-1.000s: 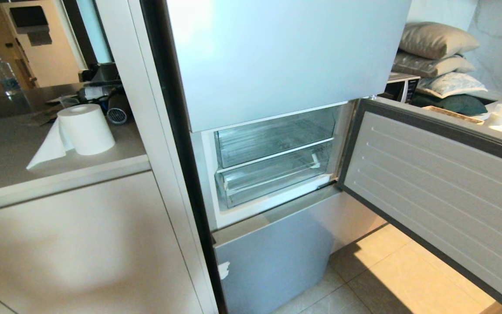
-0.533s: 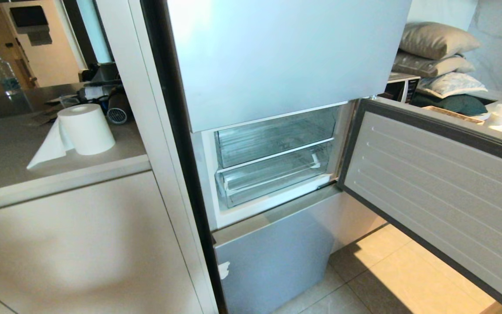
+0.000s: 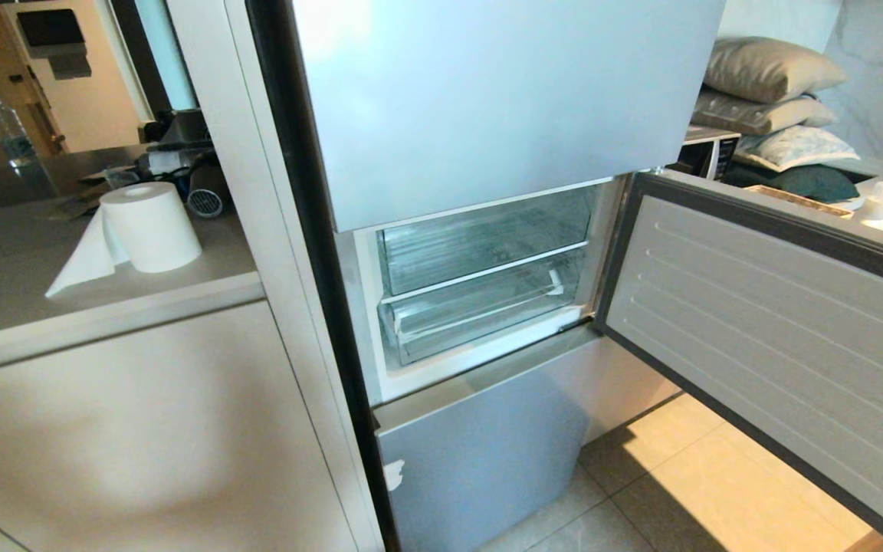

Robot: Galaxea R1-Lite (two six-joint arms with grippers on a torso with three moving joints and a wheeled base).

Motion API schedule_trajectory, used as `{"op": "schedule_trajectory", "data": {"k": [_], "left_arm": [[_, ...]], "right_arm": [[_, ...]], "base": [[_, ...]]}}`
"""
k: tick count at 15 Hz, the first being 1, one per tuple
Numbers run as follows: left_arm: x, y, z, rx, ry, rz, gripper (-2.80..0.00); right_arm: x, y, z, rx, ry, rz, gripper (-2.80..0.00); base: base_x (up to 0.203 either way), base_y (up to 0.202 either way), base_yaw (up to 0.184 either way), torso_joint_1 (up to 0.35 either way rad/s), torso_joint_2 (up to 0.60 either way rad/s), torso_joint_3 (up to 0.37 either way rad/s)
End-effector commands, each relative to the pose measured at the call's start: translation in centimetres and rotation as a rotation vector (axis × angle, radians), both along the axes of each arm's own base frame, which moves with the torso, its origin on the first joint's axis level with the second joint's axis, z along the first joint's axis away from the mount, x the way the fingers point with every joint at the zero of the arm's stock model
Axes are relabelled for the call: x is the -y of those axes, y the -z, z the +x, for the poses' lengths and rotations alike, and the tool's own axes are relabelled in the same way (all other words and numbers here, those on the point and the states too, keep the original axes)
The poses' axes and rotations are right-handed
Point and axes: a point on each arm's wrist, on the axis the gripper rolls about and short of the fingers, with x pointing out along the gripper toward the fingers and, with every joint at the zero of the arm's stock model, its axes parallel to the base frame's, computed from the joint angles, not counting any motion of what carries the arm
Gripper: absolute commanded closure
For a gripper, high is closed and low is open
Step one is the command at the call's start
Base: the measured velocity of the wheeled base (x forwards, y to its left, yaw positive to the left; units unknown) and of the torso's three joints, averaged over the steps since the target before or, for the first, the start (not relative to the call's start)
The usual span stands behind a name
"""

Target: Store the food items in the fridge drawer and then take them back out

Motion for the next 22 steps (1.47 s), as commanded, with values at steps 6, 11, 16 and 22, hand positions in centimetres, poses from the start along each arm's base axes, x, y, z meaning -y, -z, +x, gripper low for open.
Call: {"op": "schedule_trajectory", "data": {"k": [6, 11, 16, 22], "left_arm": [[0.0, 0.0, 0.0, -0.001, 0.000, 0.000, 0.00], [0.0, 0.0, 0.0, -0.002, -0.001, 0.000, 0.00], [0.0, 0.0, 0.0, -0.001, -0.001, -0.001, 0.00], [0.0, 0.0, 0.0, -0.001, -0.001, 0.000, 0.00]], "right_arm": [[8.5, 5.1, 2.8, -0.028, -0.093, 0.278, 0.00], [13.0, 7.3, 4.5, 0.031, -0.236, 0.447, 0.00], [15.8, 8.3, 5.9, 0.087, -0.370, 0.544, 0.00], [12.0, 7.5, 4.9, 0.082, -0.589, 0.661, 0.00]], "base": [[0.000, 0.000, 0.000, 0.000, 0.00, 0.000], [0.000, 0.000, 0.000, 0.000, 0.00, 0.000], [0.000, 0.000, 0.000, 0.000, 0.00, 0.000], [0.000, 0.000, 0.000, 0.000, 0.00, 0.000]]}}
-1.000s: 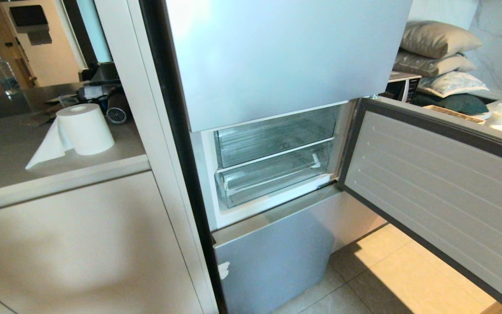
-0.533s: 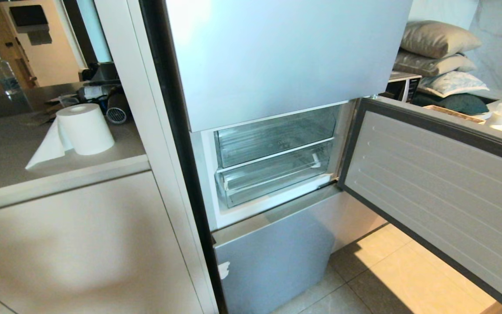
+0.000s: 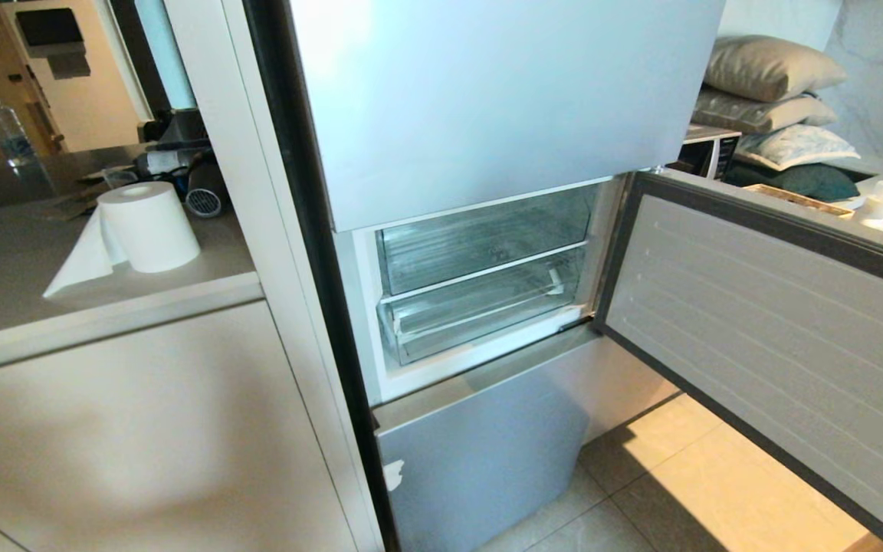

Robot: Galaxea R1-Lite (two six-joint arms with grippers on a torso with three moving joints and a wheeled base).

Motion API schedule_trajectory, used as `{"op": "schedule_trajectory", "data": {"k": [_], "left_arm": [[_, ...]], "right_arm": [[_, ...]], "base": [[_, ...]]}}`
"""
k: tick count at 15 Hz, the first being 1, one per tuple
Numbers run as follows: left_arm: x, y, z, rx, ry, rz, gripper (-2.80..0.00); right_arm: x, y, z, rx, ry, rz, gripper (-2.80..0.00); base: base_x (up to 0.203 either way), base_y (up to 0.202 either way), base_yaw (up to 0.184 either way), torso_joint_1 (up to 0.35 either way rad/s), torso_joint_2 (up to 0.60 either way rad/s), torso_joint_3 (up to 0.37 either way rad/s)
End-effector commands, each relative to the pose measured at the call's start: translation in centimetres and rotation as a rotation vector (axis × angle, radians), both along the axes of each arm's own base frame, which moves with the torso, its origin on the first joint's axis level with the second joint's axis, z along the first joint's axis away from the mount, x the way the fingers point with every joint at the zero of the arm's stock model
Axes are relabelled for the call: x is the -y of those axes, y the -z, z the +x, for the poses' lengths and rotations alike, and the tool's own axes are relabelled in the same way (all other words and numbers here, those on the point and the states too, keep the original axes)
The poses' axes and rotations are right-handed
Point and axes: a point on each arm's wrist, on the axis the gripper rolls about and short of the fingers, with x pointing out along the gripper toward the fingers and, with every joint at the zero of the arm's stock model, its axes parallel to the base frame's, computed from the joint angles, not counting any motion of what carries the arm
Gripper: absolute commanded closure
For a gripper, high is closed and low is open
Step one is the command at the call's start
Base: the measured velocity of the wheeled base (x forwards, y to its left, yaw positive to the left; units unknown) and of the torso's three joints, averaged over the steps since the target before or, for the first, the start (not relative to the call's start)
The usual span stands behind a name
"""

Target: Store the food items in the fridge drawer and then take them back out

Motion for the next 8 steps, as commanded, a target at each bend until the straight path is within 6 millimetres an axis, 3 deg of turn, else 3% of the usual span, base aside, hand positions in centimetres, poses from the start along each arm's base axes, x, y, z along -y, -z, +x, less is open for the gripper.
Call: {"op": "schedule_trajectory", "data": {"k": [1, 5, 8], "left_arm": [[0.0, 0.0, 0.0, -0.002, -0.001, 0.001, 0.00], [0.0, 0.0, 0.0, -0.001, -0.001, 0.000, 0.00], [0.0, 0.0, 0.0, 0.000, -0.001, -0.001, 0.00]], "right_arm": [[-1.8, -1.4, -0.6, 0.029, -0.026, -0.036, 0.00], [-3.3, -6.7, -3.3, 0.113, 0.048, -0.251, 0.00], [-3.3, -10.5, -3.6, 0.278, 0.074, -0.320, 0.00]], "base": [[0.000, 0.000, 0.000, 0.000, 0.00, 0.000], [0.000, 0.000, 0.000, 0.000, 0.00, 0.000], [0.000, 0.000, 0.000, 0.000, 0.00, 0.000]]}}
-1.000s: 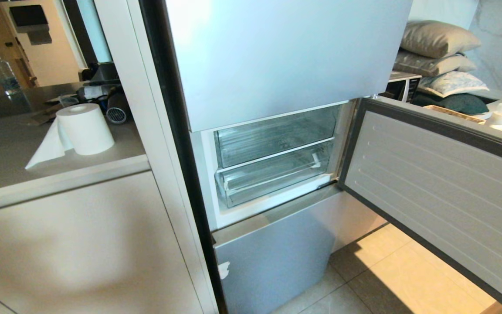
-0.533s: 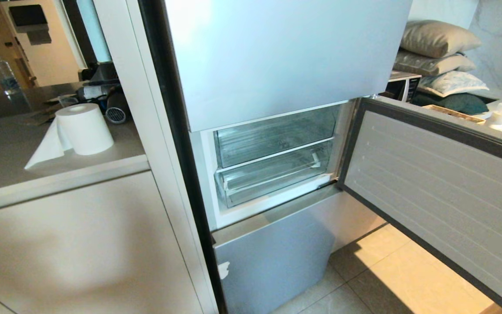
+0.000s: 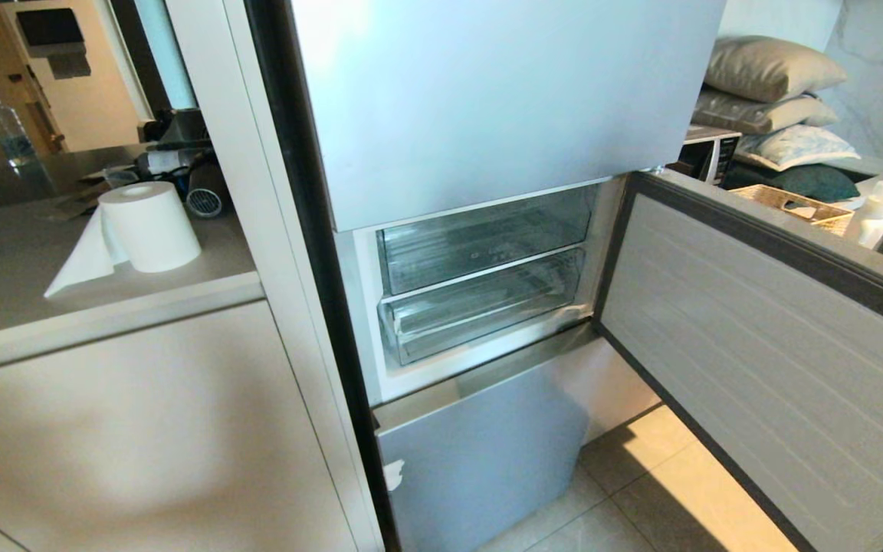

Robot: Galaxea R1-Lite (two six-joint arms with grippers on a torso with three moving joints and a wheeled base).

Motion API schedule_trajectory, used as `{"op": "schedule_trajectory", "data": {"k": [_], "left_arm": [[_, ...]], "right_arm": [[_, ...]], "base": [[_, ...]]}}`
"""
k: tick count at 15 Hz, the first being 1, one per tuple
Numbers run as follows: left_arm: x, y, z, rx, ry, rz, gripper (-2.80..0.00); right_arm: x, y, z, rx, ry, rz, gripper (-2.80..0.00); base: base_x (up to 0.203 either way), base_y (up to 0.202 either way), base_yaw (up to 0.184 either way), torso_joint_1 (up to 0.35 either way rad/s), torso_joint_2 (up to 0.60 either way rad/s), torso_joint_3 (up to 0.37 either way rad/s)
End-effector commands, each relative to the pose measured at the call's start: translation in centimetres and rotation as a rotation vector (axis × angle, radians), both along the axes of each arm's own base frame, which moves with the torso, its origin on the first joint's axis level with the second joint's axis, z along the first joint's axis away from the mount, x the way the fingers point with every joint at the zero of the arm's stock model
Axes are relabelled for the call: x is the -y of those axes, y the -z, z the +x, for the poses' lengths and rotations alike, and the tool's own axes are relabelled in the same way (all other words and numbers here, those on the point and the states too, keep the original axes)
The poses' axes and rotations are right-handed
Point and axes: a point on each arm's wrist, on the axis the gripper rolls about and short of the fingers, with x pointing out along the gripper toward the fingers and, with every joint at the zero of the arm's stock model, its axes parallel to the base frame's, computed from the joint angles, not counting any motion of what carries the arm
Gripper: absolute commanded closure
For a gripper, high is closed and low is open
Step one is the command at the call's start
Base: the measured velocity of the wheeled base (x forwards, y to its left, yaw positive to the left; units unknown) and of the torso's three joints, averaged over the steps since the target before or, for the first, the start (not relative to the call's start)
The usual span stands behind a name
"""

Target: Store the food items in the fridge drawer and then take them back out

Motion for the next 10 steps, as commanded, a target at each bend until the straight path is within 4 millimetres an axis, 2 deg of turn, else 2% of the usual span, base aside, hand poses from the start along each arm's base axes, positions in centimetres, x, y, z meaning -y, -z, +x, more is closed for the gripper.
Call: {"op": "schedule_trajectory", "data": {"k": [1, 4, 6, 8, 10], "left_arm": [[0.0, 0.0, 0.0, -0.001, 0.000, 0.000, 0.00], [0.0, 0.0, 0.0, 0.000, 0.000, 0.000, 0.00], [0.0, 0.0, 0.0, -0.002, 0.000, 0.001, 0.00], [0.0, 0.0, 0.0, -0.002, 0.000, 0.001, 0.00], [0.0, 0.0, 0.0, -0.002, 0.000, 0.001, 0.00]], "right_arm": [[-0.6, -2.0, -0.3, 0.069, -0.003, -0.037, 0.00], [-0.5, -0.2, -0.1, 0.008, 0.109, -0.070, 0.00], [-1.3, 1.7, 1.7, -0.117, 0.230, -0.124, 0.00], [-3.2, 3.7, 4.5, -0.234, 0.284, -0.120, 0.00], [-6.0, 5.8, 6.7, -0.304, 0.205, -0.115, 0.00]], "base": [[0.000, 0.000, 0.000, 0.000, 0.00, 0.000], [0.000, 0.000, 0.000, 0.000, 0.00, 0.000], [0.000, 0.000, 0.000, 0.000, 0.00, 0.000], [0.000, 0.000, 0.000, 0.000, 0.00, 0.000], [0.000, 0.000, 0.000, 0.000, 0.00, 0.000]]}}
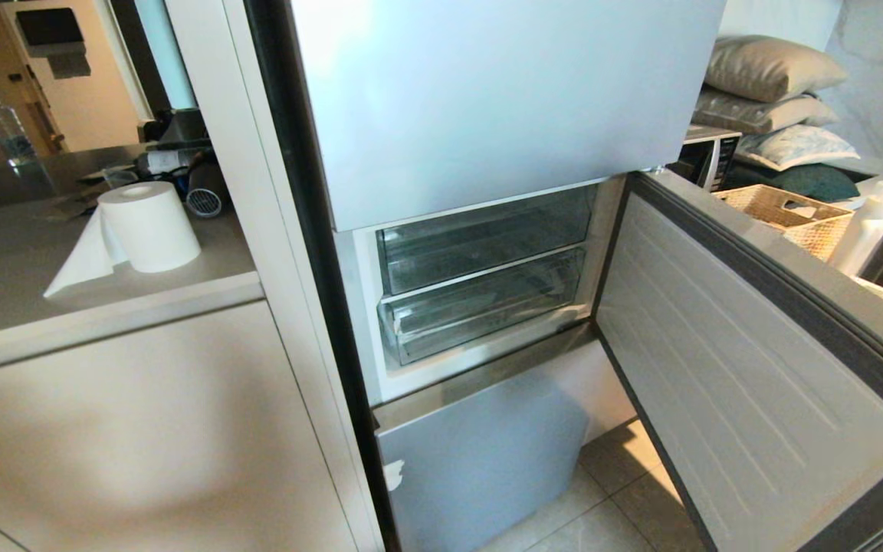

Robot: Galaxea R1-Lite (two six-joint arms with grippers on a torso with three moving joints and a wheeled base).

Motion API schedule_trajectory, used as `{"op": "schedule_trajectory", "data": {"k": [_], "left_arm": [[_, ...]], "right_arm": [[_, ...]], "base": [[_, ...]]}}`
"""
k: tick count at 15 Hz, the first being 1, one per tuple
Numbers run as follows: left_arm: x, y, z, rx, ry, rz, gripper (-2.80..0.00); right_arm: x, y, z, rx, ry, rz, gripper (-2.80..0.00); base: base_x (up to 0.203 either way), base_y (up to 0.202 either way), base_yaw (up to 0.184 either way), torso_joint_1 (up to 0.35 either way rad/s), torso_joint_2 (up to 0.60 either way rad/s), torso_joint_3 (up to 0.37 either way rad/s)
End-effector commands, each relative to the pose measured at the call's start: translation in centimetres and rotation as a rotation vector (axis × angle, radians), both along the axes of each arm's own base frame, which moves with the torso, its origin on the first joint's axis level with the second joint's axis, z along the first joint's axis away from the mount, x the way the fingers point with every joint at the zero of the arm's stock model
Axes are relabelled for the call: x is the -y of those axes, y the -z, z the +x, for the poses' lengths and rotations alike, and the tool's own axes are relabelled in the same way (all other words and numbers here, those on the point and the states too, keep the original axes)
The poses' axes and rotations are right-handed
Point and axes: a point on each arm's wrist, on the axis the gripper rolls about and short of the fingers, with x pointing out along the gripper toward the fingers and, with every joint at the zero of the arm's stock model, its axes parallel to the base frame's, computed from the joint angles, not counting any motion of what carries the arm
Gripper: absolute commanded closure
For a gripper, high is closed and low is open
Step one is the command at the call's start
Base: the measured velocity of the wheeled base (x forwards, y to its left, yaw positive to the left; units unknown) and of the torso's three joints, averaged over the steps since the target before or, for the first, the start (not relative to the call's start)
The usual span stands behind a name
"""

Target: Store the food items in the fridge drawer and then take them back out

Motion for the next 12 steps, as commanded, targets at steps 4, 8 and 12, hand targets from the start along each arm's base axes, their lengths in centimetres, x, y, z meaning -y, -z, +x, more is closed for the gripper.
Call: {"op": "schedule_trajectory", "data": {"k": [4, 8, 12], "left_arm": [[0.0, 0.0, 0.0, 0.000, 0.000, -0.001, 0.00], [0.0, 0.0, 0.0, -0.001, 0.000, -0.001, 0.00], [0.0, 0.0, 0.0, -0.001, 0.001, -0.002, 0.00]], "right_arm": [[-8.2, 3.1, 3.9, -0.111, -0.257, 0.003, 0.00], [-15.7, 3.9, 5.6, -0.162, -0.435, -0.070, 0.00], [-20.1, 3.8, 5.7, -0.118, -0.558, -0.093, 0.00]], "base": [[0.000, 0.000, 0.000, 0.000, 0.00, 0.000], [0.000, 0.000, 0.000, 0.000, 0.00, 0.000], [0.000, 0.000, 0.000, 0.000, 0.00, 0.000]]}}
